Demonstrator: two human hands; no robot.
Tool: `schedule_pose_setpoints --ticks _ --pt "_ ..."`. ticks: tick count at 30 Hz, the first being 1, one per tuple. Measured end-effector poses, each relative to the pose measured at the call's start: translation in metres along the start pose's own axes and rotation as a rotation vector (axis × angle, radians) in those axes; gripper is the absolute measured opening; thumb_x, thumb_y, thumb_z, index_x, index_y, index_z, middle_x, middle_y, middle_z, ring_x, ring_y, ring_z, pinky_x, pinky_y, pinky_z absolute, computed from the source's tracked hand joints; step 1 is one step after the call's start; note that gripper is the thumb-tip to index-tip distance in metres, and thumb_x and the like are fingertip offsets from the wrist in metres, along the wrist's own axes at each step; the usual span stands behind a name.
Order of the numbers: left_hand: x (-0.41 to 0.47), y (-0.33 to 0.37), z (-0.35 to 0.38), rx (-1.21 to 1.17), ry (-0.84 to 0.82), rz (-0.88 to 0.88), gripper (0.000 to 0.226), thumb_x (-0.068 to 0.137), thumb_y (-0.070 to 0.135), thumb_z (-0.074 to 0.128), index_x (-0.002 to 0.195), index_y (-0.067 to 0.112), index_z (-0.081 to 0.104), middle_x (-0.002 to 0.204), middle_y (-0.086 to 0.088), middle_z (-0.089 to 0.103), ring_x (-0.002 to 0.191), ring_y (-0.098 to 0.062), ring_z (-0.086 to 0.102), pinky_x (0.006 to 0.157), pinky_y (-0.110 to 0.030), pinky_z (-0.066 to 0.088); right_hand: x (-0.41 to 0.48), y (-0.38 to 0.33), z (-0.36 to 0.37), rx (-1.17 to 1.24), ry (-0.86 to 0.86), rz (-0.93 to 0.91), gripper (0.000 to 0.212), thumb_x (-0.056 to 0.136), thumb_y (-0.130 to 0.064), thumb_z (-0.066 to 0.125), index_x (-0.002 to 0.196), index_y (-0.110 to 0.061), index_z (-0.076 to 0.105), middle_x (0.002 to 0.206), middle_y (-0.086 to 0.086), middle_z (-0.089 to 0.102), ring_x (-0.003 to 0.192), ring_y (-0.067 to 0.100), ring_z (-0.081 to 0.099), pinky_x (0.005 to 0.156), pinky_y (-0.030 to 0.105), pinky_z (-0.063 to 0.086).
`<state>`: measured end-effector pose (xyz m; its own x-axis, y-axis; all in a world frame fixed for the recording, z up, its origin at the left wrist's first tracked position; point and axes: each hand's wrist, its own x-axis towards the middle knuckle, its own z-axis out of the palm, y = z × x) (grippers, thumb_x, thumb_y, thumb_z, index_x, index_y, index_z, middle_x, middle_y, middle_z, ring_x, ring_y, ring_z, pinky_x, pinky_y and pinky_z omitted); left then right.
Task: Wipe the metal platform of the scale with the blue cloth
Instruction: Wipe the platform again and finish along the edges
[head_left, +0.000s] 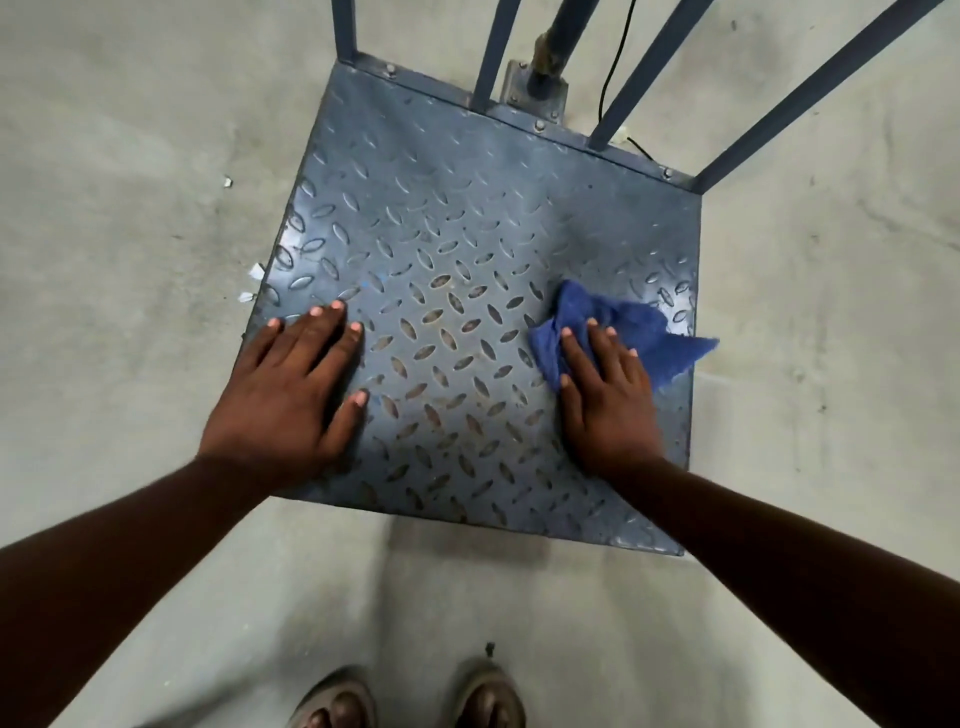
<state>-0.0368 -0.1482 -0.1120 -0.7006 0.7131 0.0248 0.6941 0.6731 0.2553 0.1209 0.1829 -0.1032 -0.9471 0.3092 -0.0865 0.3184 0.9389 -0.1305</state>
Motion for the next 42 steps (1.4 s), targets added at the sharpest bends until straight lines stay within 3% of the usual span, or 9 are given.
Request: schedule_pose_setpoints --ticks 4,6,10,16,25,28,31,36,42 --pt "-0.001 0.001 -0.005 0.001 0.029 -0.022 0.064 0.104 0.042 0.044 0.162 0.015 0.048 0.173 -0.014 0.037 0.158 -0.034 0.039 0.130 -0.056 0.021 -0.027 -0.069 0.013 -0.065 -0.168 -0.796 0.057 0.103 -0.040 0.043 0.158 -0.030 0.038 0.169 0.005 0.027 0.156 0.031 0.023 0.125 0.053 0.020" --pt "0.000 0.000 -0.006 -0.004 0.031 -0.031 0.061 0.105 0.038 0.043 0.162 0.018 0.049 0.172 -0.013 0.038 0.157 -0.034 0.040 0.129 -0.055 0.022 -0.045 -0.111 0.028 -0.079 -0.219 -1.018 0.057 0.100 -0.033 0.048 0.157 -0.029 0.042 0.171 0.002 0.023 0.159 0.027 0.016 0.127 0.052 0.013" --pt "0.000 -0.001 -0.006 -0.012 0.027 -0.042 0.059 0.107 0.037 0.041 0.163 0.020 0.047 0.172 -0.013 0.040 0.158 -0.033 0.039 0.130 -0.056 0.022 -0.049 -0.138 0.037 -0.119 -0.198 -1.070 0.057 0.094 -0.022 0.047 0.151 -0.026 0.050 0.172 0.003 0.018 0.159 0.027 0.012 0.128 0.051 0.010" --pt "-0.003 -0.002 -0.008 -0.014 0.005 -0.050 0.061 0.108 0.039 0.040 0.166 0.021 0.043 0.173 -0.012 0.037 0.160 -0.032 0.035 0.132 -0.056 0.020 -0.065 -0.056 0.019 -0.203 -0.169 -1.174 0.042 0.109 -0.015 0.040 0.145 -0.028 0.057 0.171 0.001 0.022 0.159 0.028 0.017 0.126 0.051 0.022" --pt "-0.002 0.002 -0.012 0.000 -0.016 -0.070 0.063 0.107 0.041 0.038 0.166 0.020 0.042 0.174 -0.012 0.036 0.160 -0.032 0.034 0.133 -0.056 0.018 -0.109 0.053 -0.018 -0.401 -0.302 -0.985 0.074 0.088 -0.026 0.067 0.156 -0.037 0.040 0.172 0.000 0.018 0.157 0.028 0.022 0.122 0.052 0.025" --pt "-0.003 0.005 -0.013 -0.004 -0.007 -0.063 0.065 0.106 0.044 0.041 0.166 0.018 0.042 0.174 -0.013 0.035 0.160 -0.033 0.034 0.132 -0.056 0.018 -0.111 0.043 -0.022 -0.237 -0.345 -0.865 0.068 0.096 -0.027 0.062 0.159 -0.033 0.036 0.171 0.002 0.023 0.158 0.026 0.022 0.120 0.053 0.031" --pt "-0.001 0.003 -0.012 0.015 -0.050 -0.052 0.077 0.103 0.058 0.042 0.169 0.020 0.035 0.178 -0.013 0.025 0.161 -0.035 0.030 0.133 -0.055 0.016 -0.078 0.026 -0.016 0.013 -0.299 -0.557 0.062 0.105 -0.033 0.047 0.163 -0.023 0.027 0.169 0.005 0.027 0.157 0.025 0.023 0.123 0.055 0.029" --pt "0.001 0.007 -0.013 0.076 -0.117 -0.001 0.098 0.095 0.082 0.034 0.174 0.025 0.022 0.182 -0.007 0.014 0.166 -0.033 0.019 0.134 -0.057 0.011 0.019 -0.028 0.003 0.041 -0.120 -0.207 0.061 0.103 -0.045 0.035 0.162 -0.027 0.031 0.171 0.005 0.022 0.158 0.029 0.019 0.126 0.053 0.017" --pt "0.004 0.005 -0.015 0.118 -0.233 0.013 0.114 0.086 0.096 0.030 0.174 0.024 0.017 0.182 -0.009 0.013 0.167 -0.036 0.016 0.133 -0.060 0.011 0.073 -0.063 0.003 0.021 -0.154 -0.011 0.062 0.107 -0.045 0.030 0.165 -0.029 0.015 0.174 0.003 0.005 0.160 0.027 0.004 0.127 0.050 0.003"
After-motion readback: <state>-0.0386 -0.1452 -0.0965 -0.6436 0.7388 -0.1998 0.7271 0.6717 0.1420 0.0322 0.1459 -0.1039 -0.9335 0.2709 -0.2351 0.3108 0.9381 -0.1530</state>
